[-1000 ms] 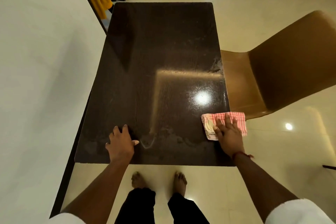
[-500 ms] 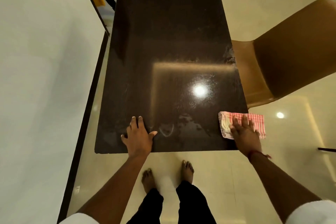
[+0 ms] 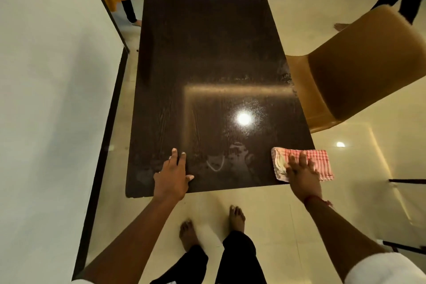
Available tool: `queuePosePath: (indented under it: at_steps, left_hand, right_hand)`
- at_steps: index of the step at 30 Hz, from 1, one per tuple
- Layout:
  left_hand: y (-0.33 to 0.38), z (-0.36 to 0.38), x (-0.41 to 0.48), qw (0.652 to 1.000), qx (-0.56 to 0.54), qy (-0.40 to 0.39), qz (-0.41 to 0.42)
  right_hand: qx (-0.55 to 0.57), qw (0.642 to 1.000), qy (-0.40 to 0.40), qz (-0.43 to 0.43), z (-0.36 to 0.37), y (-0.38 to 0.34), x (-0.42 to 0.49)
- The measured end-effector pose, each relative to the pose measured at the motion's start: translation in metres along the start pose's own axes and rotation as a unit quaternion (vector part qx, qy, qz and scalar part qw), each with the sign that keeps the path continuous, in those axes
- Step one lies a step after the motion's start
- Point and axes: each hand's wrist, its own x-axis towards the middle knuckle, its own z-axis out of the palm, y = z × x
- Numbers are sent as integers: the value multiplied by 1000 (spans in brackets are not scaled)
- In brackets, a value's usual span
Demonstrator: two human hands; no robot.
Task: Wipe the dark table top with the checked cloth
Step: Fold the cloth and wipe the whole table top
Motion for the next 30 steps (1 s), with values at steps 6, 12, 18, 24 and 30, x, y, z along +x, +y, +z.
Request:
queuePosePath:
  at_steps: [6, 12, 18, 24, 30]
  left_hand:
    - [5, -1, -1, 1000, 0, 0, -1]
    - [0, -2, 3, 1000, -9, -5, 5]
    - [0, 2, 0, 1000, 16, -4, 18]
    - [-10, 0, 2, 999, 4, -16, 43]
    - [-33, -11, -4, 992, -79, 5, 98]
  right_hand:
    - [-20, 998, 5, -57, 31, -79, -44]
    - [-40, 992, -36, -116, 15, -28, -38]
    - [-34, 999, -4, 4, 13, -71, -21]
    - [-70, 977, -43, -195, 38, -118, -51]
    - [-71, 983, -25, -165, 24, -84, -25]
